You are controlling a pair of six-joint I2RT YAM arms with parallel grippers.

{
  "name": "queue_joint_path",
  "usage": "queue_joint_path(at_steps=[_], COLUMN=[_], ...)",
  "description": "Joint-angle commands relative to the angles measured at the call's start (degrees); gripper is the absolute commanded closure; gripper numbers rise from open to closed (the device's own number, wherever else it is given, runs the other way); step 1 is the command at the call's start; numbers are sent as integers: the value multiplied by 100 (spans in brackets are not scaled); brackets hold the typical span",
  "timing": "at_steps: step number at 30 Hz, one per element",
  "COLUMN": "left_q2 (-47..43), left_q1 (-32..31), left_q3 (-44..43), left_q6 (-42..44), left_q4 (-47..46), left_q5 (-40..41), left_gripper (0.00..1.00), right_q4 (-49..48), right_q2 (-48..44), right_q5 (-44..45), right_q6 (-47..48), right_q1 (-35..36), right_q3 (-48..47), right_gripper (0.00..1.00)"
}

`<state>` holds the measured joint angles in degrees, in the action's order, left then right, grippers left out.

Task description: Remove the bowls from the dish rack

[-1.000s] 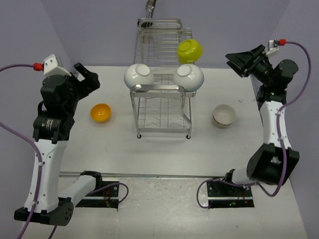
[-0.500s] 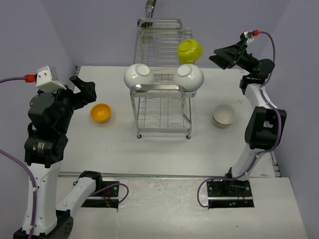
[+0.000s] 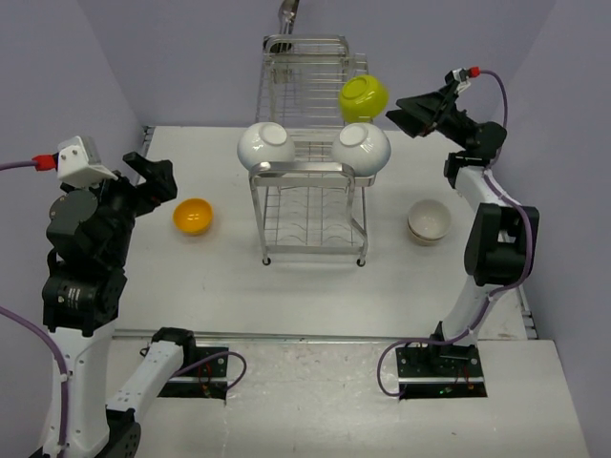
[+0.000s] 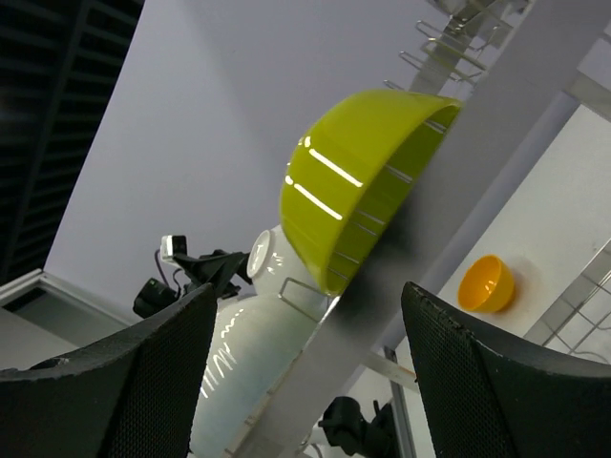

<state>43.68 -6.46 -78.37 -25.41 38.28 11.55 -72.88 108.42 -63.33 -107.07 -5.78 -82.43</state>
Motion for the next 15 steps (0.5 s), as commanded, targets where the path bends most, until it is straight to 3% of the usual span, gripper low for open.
queue_joint_path(at_steps=[1, 15], left_q2=[44, 123], left_q1=[-22, -22], left_q3=[6, 58], left_q6=[124, 159], left_q4=[-146, -269], left_q5=[14, -92], left_gripper=[0, 0], right_q4=[-200, -938], right_q2=[-286, 434], right_q5=[628, 1191], right_q6=[379, -455], right_q1=[42, 244], right_q3=[253, -273], right_gripper=[22, 27])
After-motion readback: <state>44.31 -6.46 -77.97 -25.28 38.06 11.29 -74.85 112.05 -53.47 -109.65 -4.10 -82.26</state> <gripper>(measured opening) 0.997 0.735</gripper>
